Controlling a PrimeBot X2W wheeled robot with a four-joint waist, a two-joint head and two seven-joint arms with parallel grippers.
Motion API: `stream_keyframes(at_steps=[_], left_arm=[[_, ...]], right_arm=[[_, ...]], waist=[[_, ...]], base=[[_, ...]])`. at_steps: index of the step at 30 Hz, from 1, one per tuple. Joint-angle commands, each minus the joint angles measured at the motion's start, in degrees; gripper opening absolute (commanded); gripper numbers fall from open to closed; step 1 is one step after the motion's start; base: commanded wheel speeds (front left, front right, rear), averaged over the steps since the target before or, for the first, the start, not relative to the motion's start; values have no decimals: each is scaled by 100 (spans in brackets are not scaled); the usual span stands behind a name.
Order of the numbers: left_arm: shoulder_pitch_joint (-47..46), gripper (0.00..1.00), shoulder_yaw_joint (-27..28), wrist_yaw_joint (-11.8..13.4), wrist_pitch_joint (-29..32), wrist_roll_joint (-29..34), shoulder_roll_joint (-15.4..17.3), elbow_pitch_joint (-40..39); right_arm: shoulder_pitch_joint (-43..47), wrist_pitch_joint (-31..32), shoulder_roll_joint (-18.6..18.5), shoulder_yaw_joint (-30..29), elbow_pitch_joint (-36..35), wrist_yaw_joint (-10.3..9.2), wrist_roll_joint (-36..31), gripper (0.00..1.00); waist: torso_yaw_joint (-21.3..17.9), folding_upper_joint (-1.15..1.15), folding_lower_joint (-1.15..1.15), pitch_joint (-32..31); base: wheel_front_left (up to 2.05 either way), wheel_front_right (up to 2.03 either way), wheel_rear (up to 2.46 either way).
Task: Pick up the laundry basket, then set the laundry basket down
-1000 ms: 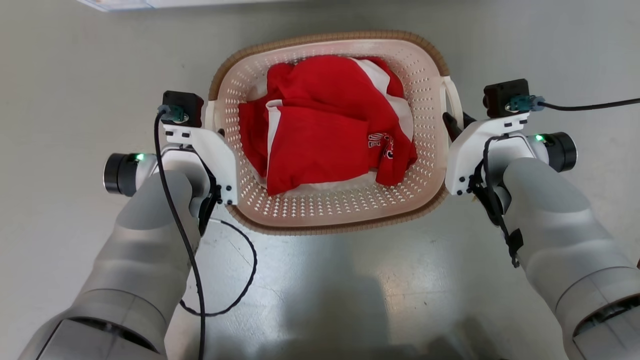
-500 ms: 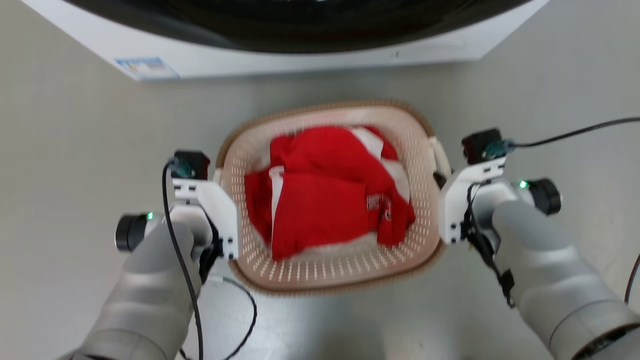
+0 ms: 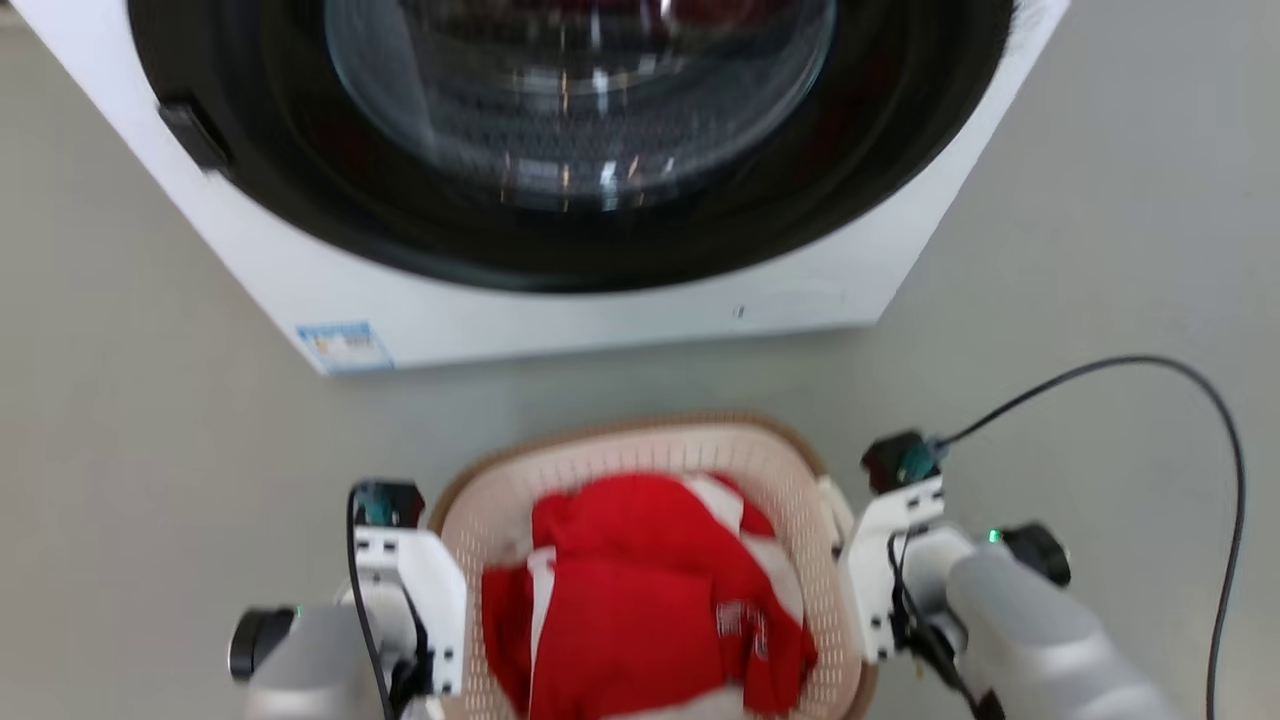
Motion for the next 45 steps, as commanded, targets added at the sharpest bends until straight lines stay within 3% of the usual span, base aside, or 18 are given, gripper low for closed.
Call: stream_keyframes(at_steps=[1, 14, 45], left_arm=[[78, 0, 52, -83, 21, -5, 118, -88], [700, 0, -185, -128, 520, -18, 36, -88], [762, 0, -424, -109, 631, -155, -50, -88]], right_arm=[[243, 125, 101, 251, -181, 43, 97, 0], [744, 609, 101, 900, -273, 43, 790, 0], [794, 654, 101, 1489, -99, 43, 1729, 0]], waist=[[-149, 0, 0, -646], [-156, 0, 0, -1642], [-376, 0, 0, -1851]], base=[[0, 0, 0], [0, 0, 0], [0, 0, 0]])
